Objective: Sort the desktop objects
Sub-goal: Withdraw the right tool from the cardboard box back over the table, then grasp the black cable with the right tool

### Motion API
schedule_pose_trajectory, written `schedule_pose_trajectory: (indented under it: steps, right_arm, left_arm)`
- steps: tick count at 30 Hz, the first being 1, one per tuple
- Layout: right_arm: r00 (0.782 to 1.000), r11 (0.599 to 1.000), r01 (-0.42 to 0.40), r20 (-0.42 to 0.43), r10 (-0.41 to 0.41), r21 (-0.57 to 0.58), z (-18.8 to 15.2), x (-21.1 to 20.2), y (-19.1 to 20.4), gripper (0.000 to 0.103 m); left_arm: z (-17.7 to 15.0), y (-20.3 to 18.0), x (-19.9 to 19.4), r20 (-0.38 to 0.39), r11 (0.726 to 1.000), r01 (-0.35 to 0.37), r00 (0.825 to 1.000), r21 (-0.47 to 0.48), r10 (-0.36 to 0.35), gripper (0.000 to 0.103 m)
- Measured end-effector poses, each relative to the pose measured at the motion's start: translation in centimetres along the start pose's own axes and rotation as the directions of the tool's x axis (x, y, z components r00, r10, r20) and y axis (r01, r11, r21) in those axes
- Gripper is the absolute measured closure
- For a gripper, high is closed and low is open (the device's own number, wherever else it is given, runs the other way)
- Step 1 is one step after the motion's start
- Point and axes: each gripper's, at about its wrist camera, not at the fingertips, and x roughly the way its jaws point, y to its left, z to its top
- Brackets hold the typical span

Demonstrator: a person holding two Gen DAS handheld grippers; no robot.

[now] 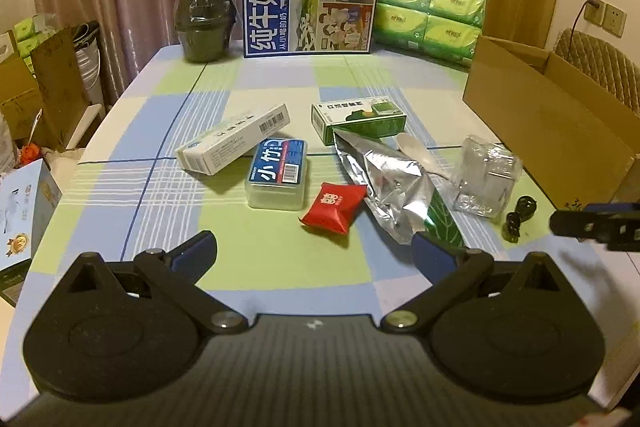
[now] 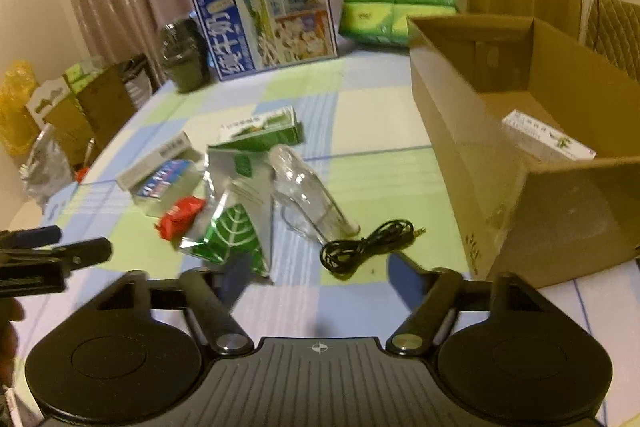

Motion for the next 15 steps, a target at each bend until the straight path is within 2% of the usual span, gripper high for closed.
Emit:
schedule_pose_trajectory:
  steps: [5,11,15]
  right_arm:
    - [0.999,0.999,0.046,-0.008,-0.046,0.000,-0.4,2.8,-0.4,0.037]
    - [0.992,0.992,0.128,0.017,-0.128,0.018,-0.3,5.0,-1.3,0.052]
    - [0.989,0.988,0.146,0.015,-0.147,0.041,0.0,6.3,-1.6,0.053]
  left_arm:
    - [0.2,0.2,1.3,0.006,1.000,0.019,1.000,-0.012,-0.018,0.002]
    - [0.3,-0.4,3.0,-0.015,0.999,0.027,1.000,0.024,-0.026,0.002]
    - [0.4,-0.9,3.4,-0.020,0.998,0.048,0.999,0.027,-0.048,0.002]
